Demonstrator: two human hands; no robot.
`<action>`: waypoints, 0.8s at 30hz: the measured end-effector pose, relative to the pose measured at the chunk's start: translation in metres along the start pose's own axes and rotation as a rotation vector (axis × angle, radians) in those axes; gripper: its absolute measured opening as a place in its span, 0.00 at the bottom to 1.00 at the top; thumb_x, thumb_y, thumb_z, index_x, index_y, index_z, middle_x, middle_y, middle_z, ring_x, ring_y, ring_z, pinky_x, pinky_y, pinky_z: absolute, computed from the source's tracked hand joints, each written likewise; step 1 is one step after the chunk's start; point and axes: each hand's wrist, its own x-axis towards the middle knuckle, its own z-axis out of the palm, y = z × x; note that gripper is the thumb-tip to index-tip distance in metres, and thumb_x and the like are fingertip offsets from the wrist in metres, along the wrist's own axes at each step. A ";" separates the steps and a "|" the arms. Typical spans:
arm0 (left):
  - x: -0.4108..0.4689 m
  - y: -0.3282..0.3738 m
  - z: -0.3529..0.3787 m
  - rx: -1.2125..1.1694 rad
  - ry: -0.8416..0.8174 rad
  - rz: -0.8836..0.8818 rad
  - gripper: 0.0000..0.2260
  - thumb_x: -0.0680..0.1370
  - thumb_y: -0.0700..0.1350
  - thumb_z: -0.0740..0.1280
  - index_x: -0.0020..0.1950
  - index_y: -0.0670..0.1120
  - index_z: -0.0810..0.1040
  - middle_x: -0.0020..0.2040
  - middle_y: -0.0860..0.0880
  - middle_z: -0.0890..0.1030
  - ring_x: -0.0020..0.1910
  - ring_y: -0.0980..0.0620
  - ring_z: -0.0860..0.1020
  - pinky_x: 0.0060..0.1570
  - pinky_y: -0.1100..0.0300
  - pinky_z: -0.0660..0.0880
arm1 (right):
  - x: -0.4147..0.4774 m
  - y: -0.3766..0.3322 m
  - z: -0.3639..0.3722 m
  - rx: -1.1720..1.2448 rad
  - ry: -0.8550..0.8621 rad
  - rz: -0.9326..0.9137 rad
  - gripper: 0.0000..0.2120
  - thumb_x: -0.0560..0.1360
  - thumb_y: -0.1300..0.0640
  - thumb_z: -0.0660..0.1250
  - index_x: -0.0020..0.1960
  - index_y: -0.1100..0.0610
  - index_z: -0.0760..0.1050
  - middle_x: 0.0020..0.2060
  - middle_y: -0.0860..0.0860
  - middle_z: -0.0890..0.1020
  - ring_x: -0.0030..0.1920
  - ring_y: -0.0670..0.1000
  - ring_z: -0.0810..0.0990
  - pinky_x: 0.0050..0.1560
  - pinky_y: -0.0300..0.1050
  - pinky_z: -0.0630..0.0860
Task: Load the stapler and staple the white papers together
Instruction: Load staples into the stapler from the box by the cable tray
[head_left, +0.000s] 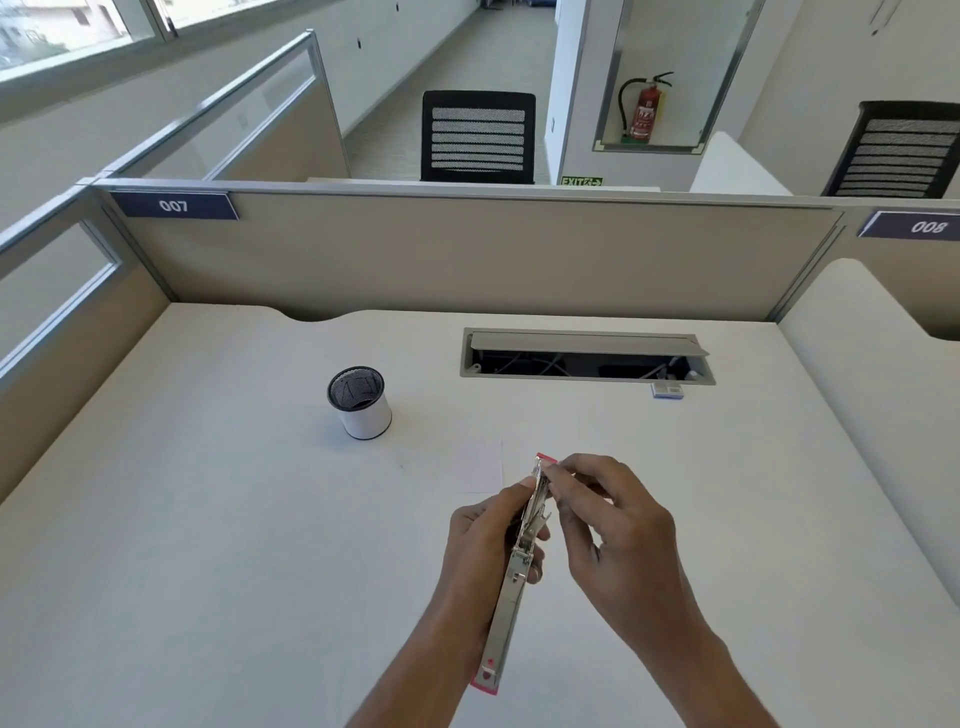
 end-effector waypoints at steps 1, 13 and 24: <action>0.000 0.000 0.000 -0.003 -0.001 -0.001 0.15 0.80 0.48 0.68 0.37 0.42 0.83 0.31 0.44 0.76 0.25 0.48 0.71 0.25 0.62 0.68 | -0.001 0.000 0.001 0.010 0.003 0.004 0.20 0.73 0.72 0.71 0.62 0.59 0.82 0.51 0.51 0.81 0.47 0.50 0.81 0.47 0.41 0.79; 0.002 -0.008 -0.003 -0.064 -0.019 0.002 0.13 0.79 0.48 0.69 0.44 0.39 0.84 0.32 0.45 0.75 0.25 0.50 0.70 0.27 0.61 0.68 | -0.015 -0.013 0.000 0.097 -0.008 0.043 0.17 0.74 0.70 0.71 0.61 0.58 0.83 0.52 0.50 0.80 0.46 0.48 0.82 0.47 0.38 0.79; 0.002 -0.010 -0.002 -0.085 -0.049 -0.009 0.14 0.71 0.53 0.73 0.39 0.41 0.83 0.32 0.44 0.76 0.24 0.49 0.70 0.27 0.61 0.67 | -0.004 -0.011 -0.006 0.025 -0.009 0.009 0.14 0.76 0.68 0.70 0.60 0.59 0.83 0.51 0.52 0.80 0.47 0.50 0.81 0.46 0.42 0.80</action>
